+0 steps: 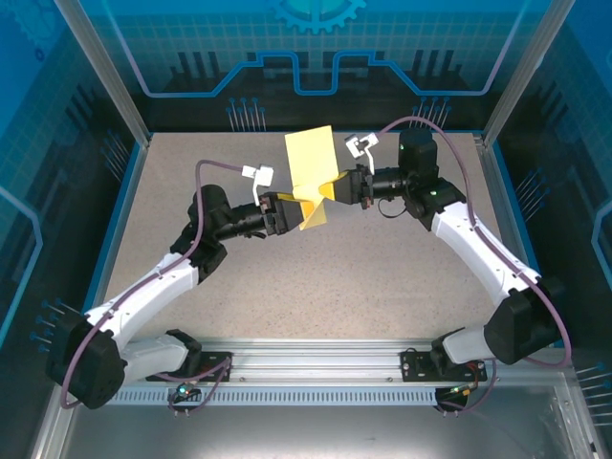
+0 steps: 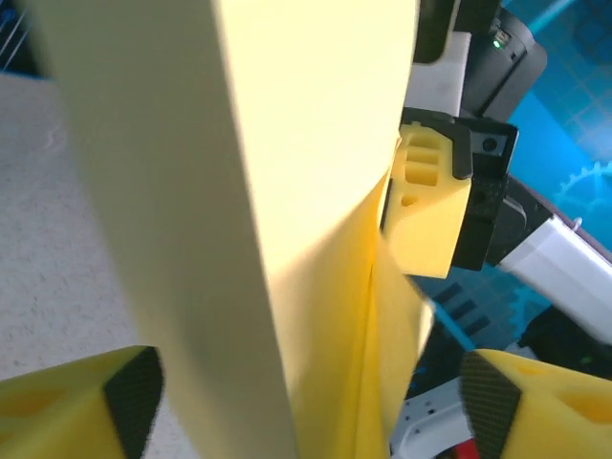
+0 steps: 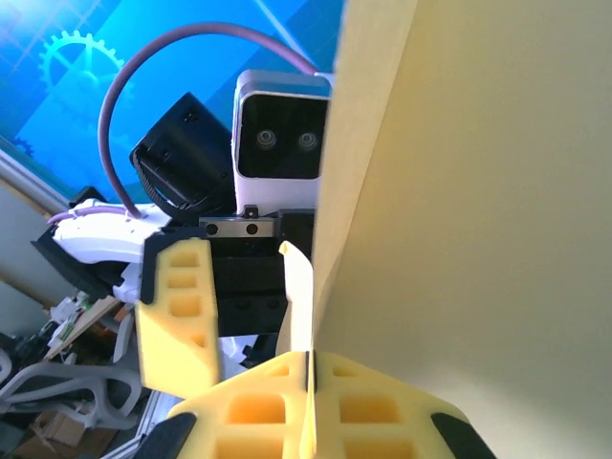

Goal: Fold a paper plane with a square sheet of paper (fold left side to right side)
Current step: Turn over the paper at the center of the table.

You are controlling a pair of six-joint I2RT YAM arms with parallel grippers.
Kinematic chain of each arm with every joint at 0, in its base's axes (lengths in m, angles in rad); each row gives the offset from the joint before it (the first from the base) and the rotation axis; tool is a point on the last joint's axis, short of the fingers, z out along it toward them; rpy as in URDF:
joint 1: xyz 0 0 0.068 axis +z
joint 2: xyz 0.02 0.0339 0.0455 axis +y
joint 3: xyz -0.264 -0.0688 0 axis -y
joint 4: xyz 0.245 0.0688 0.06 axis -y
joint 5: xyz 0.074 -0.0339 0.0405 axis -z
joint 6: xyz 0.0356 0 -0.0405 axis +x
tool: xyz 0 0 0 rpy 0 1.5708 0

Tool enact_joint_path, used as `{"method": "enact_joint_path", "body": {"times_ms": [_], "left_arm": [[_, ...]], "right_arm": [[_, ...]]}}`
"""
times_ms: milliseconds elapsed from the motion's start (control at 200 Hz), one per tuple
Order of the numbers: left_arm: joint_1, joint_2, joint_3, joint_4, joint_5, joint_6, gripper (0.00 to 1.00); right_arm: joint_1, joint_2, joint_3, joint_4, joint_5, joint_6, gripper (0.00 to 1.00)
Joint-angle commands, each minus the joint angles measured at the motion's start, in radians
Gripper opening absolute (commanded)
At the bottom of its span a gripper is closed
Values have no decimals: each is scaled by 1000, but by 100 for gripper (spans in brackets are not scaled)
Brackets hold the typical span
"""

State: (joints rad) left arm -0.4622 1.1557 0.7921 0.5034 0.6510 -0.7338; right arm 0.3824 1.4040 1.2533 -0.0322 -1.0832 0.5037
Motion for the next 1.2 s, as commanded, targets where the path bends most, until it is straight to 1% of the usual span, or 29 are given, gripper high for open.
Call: {"method": "enact_joint_path", "body": {"times_ms": [0, 95, 190, 250, 270, 325, 355, 385, 455, 480, 570, 680, 730, 800, 875, 955, 1006, 1071, 1196], "left_arm": [[-5, 7, 29, 47, 29, -2, 68], [-5, -2, 25, 30, 12, 0, 47], [-5, -17, 15, -9, -15, 23, 31], [-5, -28, 12, -49, -40, 43, 22], [-6, -33, 11, -61, -50, 49, 22], [-4, -46, 12, -120, -88, 77, 21], [-7, -54, 17, -162, -114, 99, 21], [-10, -65, 21, -220, -148, 126, 21], [-26, -83, 42, -370, -251, 210, 21], [-36, -88, 53, -428, -293, 239, 21], [-87, -72, 112, -654, -496, 342, 19], [-168, -5, 178, -855, -737, 400, 14], [-214, 41, 215, -933, -843, 408, 12], [-277, 121, 278, -1048, -1026, 399, 9], [-347, 229, 363, -1183, -1223, 368, 6], [-405, 362, 476, -1343, -1393, 292, 4], [-428, 453, 547, -1444, -1456, 234, 3], [-448, 566, 634, -1546, -1494, 159, 3], [-469, 760, 775, -1660, -1484, 65, 5]], "right_arm": [[12, -25, 31, -23, -15, 17, 5], [12, -23, 26, -35, -4, 15, 7], [9, -23, 20, -43, 5, 13, 9], [3, -24, 20, -68, 15, -2, 13], [3, -25, 21, -83, 25, -10, 18], [-13, -34, 29, -158, 71, -52, 26], [-24, -39, 30, -202, 101, -77, 32], [-37, -45, 36, -260, 152, -108, 39], [-77, -62, 27, -364, 252, -160, 48], [-89, -69, 21, -403, 321, -172, 53], [-125, -76, 1, -558, 600, -202, 59], [-154, -66, -64, -657, 869, -179, 60], [-162, -62, -106, -671, 963, -171, 60], [-172, -61, -162, -668, 1059, -157, 60], [-179, -65, -215, -650, 1134, -147, 60], [-194, -64, -254, -635, 1167, -134, 60], [-201, -64, -273, -626, 1172, -127, 60], [-209, -63, -293, -614, 1173, -123, 60], [-218, -63, -317, -600, 1167, -116, 60]]}}
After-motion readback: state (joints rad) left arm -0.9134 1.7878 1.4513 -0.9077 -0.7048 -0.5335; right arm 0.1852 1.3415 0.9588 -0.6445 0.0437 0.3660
